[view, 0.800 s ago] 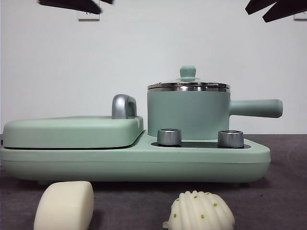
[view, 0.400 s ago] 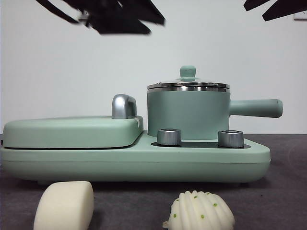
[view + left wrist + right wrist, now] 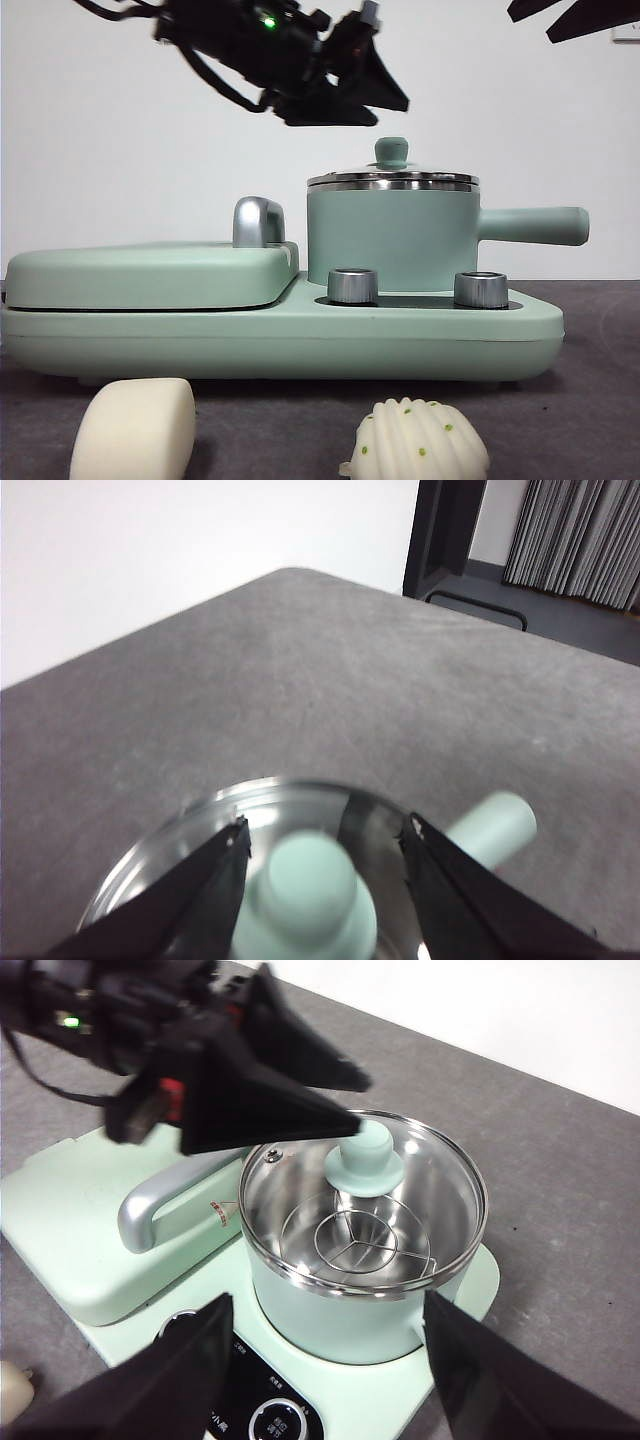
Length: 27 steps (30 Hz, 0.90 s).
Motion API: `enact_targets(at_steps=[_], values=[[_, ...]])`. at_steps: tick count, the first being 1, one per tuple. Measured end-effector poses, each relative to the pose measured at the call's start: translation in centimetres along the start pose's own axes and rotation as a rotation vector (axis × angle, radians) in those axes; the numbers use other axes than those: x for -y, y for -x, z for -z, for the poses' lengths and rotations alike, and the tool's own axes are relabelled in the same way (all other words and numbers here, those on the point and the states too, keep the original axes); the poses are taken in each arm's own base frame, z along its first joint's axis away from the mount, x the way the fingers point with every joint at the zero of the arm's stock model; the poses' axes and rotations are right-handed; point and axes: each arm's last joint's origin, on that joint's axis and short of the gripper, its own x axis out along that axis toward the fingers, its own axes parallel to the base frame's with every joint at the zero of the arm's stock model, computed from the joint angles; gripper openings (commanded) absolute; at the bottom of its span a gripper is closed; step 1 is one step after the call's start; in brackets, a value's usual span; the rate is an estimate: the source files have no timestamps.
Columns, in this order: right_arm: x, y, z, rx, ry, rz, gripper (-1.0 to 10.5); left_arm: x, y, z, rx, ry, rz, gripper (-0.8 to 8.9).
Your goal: Put the buns in a small steamer
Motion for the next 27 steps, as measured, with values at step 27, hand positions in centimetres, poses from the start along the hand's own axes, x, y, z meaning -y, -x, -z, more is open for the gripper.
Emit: enact_targets(at_steps=[27], values=[[0.0,0.0,0.0,-0.001,0.0,0.0,3.0,-0.5,-2.3,1.9,-0.109,-0.009,-0.03,1.91]])
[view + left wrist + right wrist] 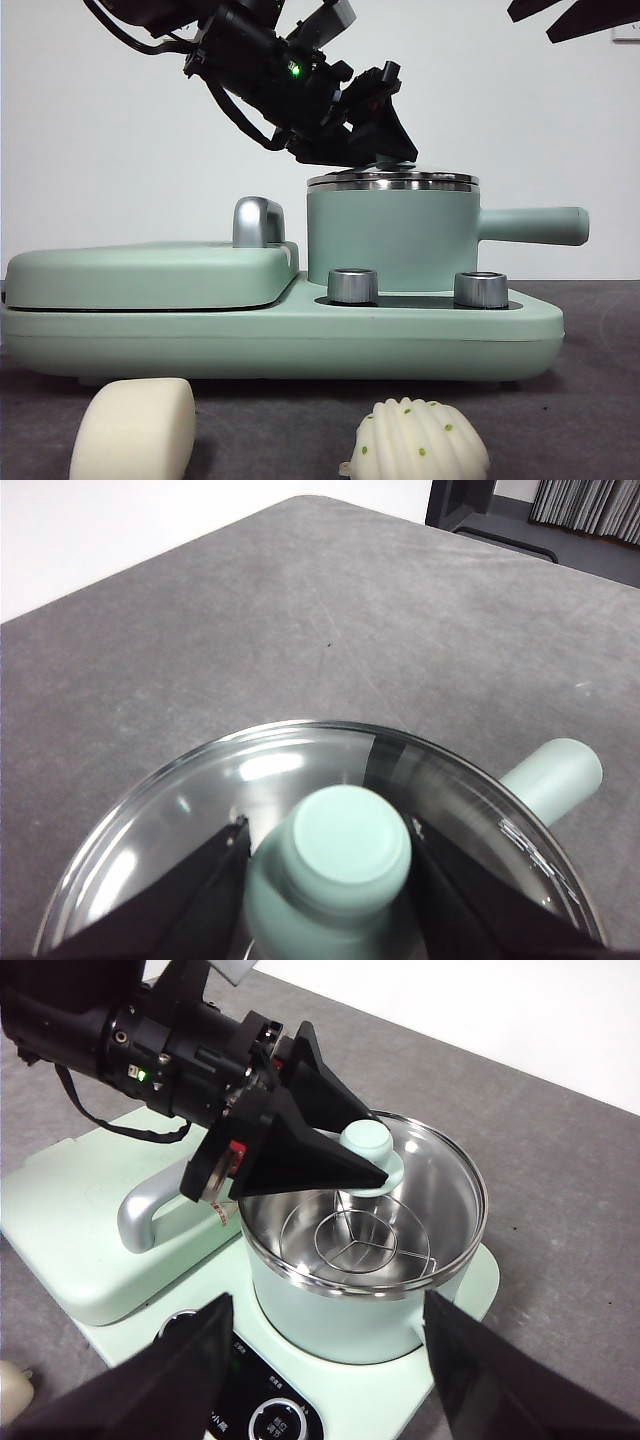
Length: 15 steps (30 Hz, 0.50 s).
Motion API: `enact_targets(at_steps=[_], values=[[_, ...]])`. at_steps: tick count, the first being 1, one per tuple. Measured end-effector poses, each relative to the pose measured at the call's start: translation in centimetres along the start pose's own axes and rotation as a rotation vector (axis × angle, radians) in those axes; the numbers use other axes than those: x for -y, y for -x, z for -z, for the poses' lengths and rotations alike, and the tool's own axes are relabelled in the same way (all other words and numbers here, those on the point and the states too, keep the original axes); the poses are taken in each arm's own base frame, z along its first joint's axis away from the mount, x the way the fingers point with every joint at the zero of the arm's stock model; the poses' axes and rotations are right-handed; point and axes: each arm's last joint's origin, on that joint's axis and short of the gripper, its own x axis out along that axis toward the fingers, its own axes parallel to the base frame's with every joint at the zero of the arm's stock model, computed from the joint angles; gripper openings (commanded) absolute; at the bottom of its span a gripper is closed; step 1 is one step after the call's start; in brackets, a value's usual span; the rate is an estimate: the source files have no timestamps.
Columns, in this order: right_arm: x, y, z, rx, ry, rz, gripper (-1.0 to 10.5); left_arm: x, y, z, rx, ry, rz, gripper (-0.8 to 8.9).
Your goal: Put the buns in a small steamer
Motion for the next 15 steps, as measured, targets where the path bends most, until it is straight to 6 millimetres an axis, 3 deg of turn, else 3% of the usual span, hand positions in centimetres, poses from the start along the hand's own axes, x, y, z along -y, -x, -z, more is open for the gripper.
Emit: enact_targets(at_steps=[4,15], values=[[-0.01,0.01,0.02,-0.002,-0.001,-0.001,3.0,0.14,-0.04,-0.1,0.007,-0.012,0.004,0.13],[0.03,0.01,0.06,-0.008,-0.002,0.013,3.0,0.19,-0.01,-0.19,0.01,-0.02,0.003,0.08]])
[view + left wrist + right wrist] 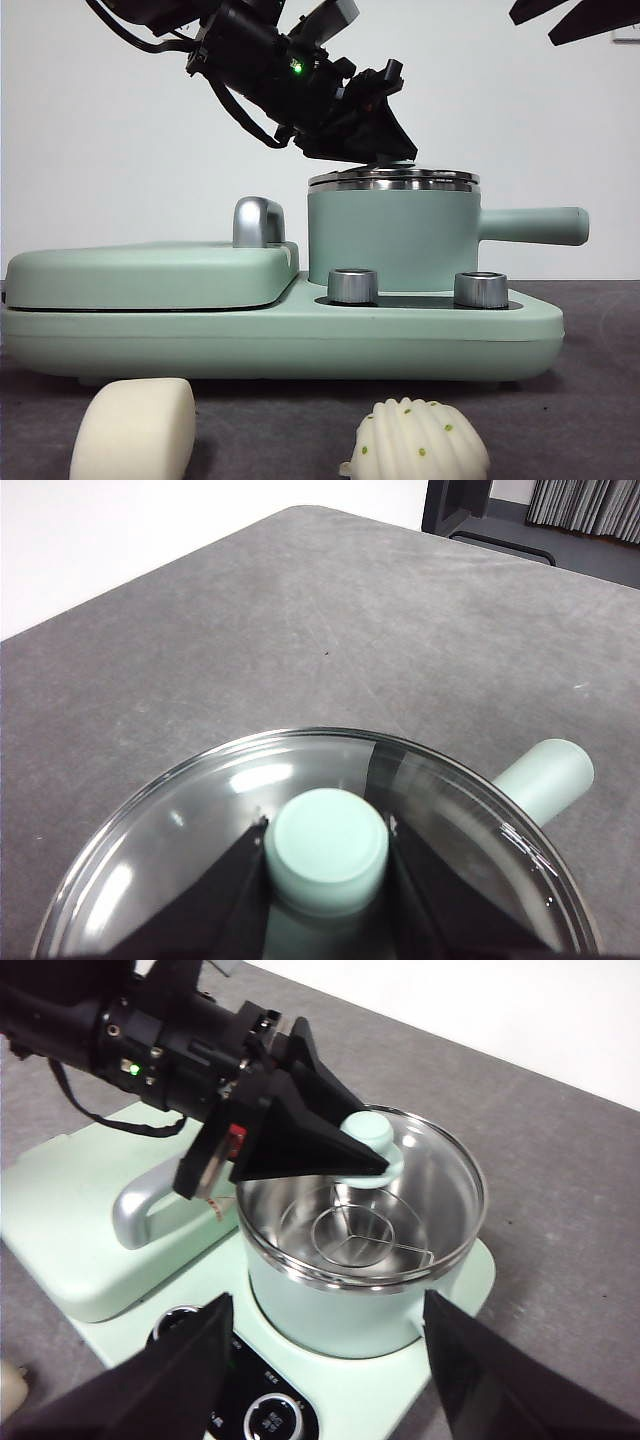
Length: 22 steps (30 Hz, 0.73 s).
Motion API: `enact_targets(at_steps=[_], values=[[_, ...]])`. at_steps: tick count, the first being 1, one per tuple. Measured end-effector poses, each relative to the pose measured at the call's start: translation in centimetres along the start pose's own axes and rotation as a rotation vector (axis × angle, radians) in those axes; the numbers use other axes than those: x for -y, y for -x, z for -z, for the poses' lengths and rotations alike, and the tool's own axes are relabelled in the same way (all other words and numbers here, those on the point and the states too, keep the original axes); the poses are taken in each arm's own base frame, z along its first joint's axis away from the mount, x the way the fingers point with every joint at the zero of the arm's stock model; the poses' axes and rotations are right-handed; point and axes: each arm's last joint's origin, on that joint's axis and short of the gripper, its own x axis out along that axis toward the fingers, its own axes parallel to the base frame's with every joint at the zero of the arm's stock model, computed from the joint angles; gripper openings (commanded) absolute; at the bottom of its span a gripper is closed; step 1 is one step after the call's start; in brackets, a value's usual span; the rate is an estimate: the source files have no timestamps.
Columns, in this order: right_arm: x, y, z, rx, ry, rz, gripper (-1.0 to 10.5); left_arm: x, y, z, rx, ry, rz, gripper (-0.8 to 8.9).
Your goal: Put the buns in a small steamer
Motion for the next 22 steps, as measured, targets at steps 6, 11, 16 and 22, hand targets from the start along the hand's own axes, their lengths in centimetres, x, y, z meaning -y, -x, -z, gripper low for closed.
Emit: enact_targets(at_steps=[6,11,16,22], values=[[0.0,0.0,0.0,-0.001,-0.001,0.003,3.0,0.2,0.9,-0.8,-0.004,0.004,-0.041,0.08],[0.0,0.0,0.0,-0.001,-0.001,0.003,3.0,0.2,3.4,-3.1,0.043,-0.007,-0.071,0.08],[0.0,0.0,0.0,-0.001,-0.001,0.003,3.0,0.3,6.6,-4.5,0.005,0.01,-0.085,0.08],[0.0,0.0,0.0,-0.002,0.0,0.002,3.0,0.0,10.5,-5.0,-0.107,0.059,-0.162,0.1]])
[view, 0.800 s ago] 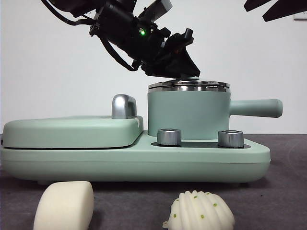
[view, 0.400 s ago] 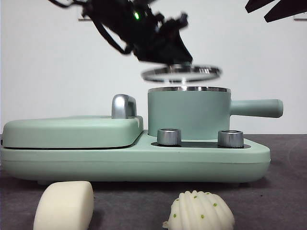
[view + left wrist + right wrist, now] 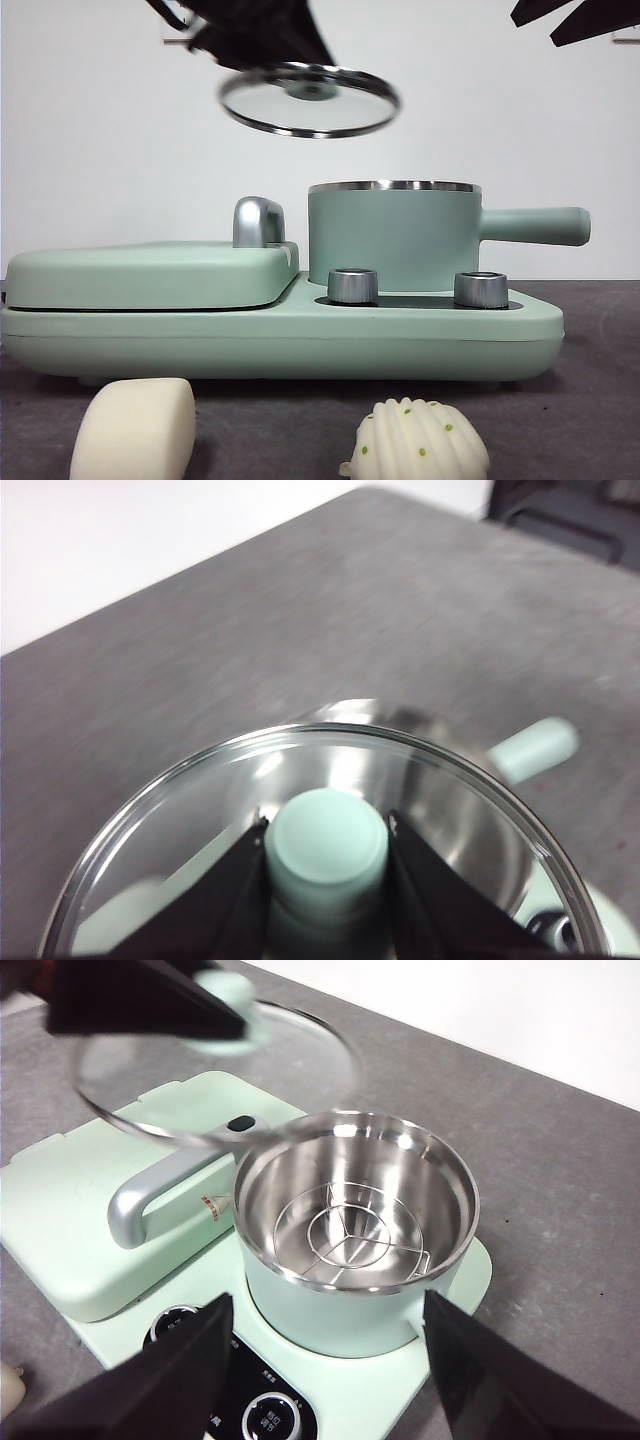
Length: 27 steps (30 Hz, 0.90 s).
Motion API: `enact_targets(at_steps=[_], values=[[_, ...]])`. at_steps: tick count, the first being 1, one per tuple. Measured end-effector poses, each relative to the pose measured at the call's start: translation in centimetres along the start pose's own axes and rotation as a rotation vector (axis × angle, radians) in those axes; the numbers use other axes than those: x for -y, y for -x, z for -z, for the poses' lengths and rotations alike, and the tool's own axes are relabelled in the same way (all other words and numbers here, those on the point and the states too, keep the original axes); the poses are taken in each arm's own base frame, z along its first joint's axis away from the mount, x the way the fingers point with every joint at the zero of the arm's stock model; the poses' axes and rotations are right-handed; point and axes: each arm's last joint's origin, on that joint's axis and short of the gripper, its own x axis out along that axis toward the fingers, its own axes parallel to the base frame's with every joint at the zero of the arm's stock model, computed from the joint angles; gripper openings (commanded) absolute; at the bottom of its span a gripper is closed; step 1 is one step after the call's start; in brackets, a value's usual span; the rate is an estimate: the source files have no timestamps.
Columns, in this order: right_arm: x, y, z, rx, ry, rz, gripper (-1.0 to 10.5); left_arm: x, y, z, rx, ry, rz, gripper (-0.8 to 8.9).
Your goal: Put the buns in a small steamer
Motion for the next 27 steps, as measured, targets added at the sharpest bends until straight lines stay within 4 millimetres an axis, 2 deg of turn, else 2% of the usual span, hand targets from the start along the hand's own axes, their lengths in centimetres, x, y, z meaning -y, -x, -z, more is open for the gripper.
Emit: enact_targets(at_steps=[6,11,18,23,27], values=[[-0.8,-0.2,-0.1,0.004,0.032,-0.07,3.0,-1.1,4.7,-0.1,-0.066,0.048,-0.099,0.12],[-2.6,-0.6,-0.2,0.004,0.119,-0.182,3.0,-2.0,7.2,0.5,-0.104,0.092,-0.161,0.12],[-6.1,-3.4,0.7,-0.103,0.205,-0.361,3.0,-3.3,10.6,0.9,-0.09,0.126,-0.281,0.11],[-8.9,-5.8,1.9,-0.206,0.252,-0.477,3.2,-3.6,11.6,0.8,-0.069,0.133,-0.31,0.11],[-10.9,-7.9,3.1,-0.278,0.289,-0.522,3.9,-3.8,11.7,0.9,-0.07,0.137,-0.318,0.11]])
